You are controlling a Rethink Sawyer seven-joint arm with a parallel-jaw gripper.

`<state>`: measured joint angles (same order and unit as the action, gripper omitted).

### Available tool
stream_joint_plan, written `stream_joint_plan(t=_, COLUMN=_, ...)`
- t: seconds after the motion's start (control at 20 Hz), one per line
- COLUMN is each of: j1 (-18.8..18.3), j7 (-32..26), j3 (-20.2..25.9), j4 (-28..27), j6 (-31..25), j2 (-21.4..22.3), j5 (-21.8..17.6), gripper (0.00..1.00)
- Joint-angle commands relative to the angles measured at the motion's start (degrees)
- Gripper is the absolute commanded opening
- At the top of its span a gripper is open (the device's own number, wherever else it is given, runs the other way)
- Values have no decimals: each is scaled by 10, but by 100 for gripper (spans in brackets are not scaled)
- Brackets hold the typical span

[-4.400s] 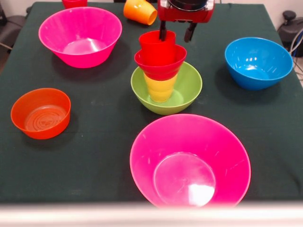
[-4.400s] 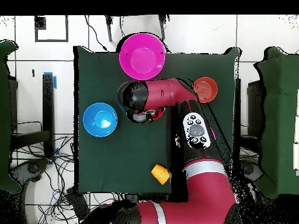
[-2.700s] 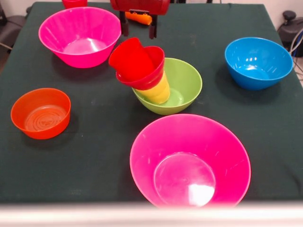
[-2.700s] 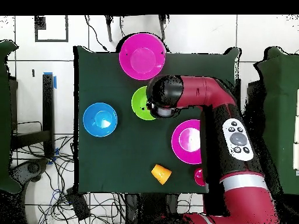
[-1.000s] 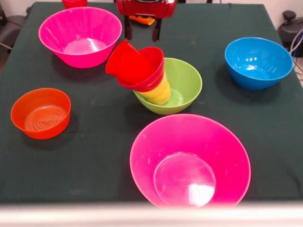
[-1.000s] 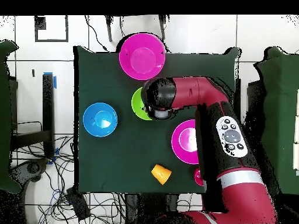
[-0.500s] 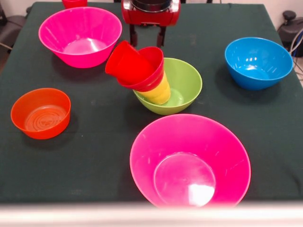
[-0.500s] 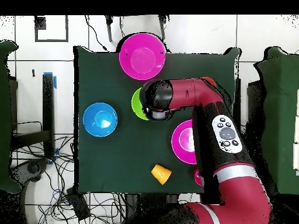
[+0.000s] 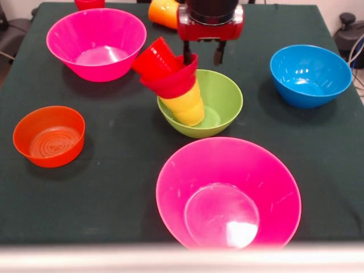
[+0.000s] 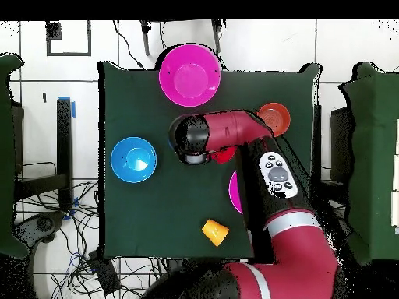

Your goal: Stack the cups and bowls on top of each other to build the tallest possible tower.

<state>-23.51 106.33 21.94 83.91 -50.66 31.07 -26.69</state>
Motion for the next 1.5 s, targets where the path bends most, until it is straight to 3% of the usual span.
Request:
stream_joint_plan(t=0.05, j1=27, j7=-26, j3=-5, j4=29, j6=44, j2=-34, j5=-58, gripper=100)
stream_joint_plan(t=0.55, j1=35, j7=-25, j3=-15, j4=22, j6=55, j2=-42, j5=-53, gripper=100)
stream_joint_plan(t=1.1, j1=34, j7=-52, j3=-9, j4=-7, j6=24, j2=-47, j5=-51, gripper=100)
stream_joint_plan(t=1.2, j1=33, j7=-66, j3=-4, j4=-25, j6=23, j2=-57, j5=-55, gripper=100)
stream_joint_plan(t=1.35, j1=37, j7=-95, j3=7, j4=-83, j6=-27, j2=-83, j5=-47, gripper=100)
stream_joint_plan(t=1.5, j1=34, j7=-107, j3=9, j4=-90, j6=-31, j2=-87, j5=-47, gripper=100)
